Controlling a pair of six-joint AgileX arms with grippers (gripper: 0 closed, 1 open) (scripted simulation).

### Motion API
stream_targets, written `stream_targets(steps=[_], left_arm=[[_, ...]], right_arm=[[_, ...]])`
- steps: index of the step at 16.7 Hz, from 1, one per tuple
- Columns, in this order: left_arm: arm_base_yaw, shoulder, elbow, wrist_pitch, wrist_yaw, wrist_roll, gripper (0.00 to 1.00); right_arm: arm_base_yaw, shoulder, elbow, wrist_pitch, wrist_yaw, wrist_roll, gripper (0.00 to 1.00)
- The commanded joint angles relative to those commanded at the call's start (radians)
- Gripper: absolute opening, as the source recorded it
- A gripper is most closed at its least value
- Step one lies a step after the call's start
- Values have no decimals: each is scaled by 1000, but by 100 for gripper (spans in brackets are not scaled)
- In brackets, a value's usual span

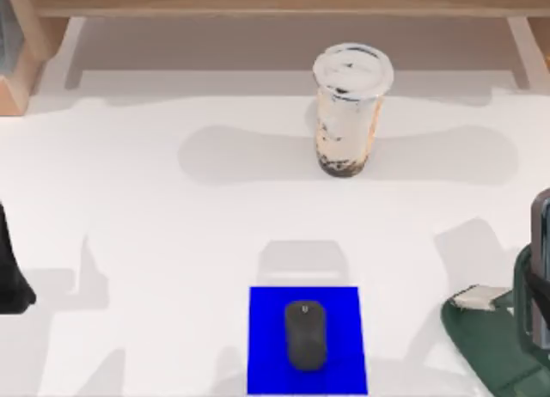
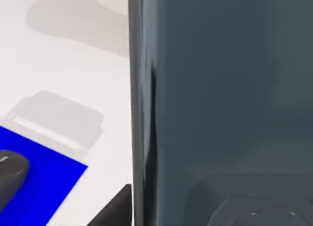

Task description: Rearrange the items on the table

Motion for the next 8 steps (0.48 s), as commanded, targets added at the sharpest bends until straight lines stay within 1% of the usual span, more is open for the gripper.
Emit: stream_targets(steps=[1, 2, 8], left_arm=[[0, 0, 0, 0, 0, 0, 100], [0, 0, 0, 0, 0, 0, 100], [0, 0, 0, 0, 0, 0, 100]], right_arm=[[0, 0, 0, 0, 0, 0, 98], [0, 0, 0, 0, 0, 0, 100], [0, 0, 0, 0, 0, 0, 100]])
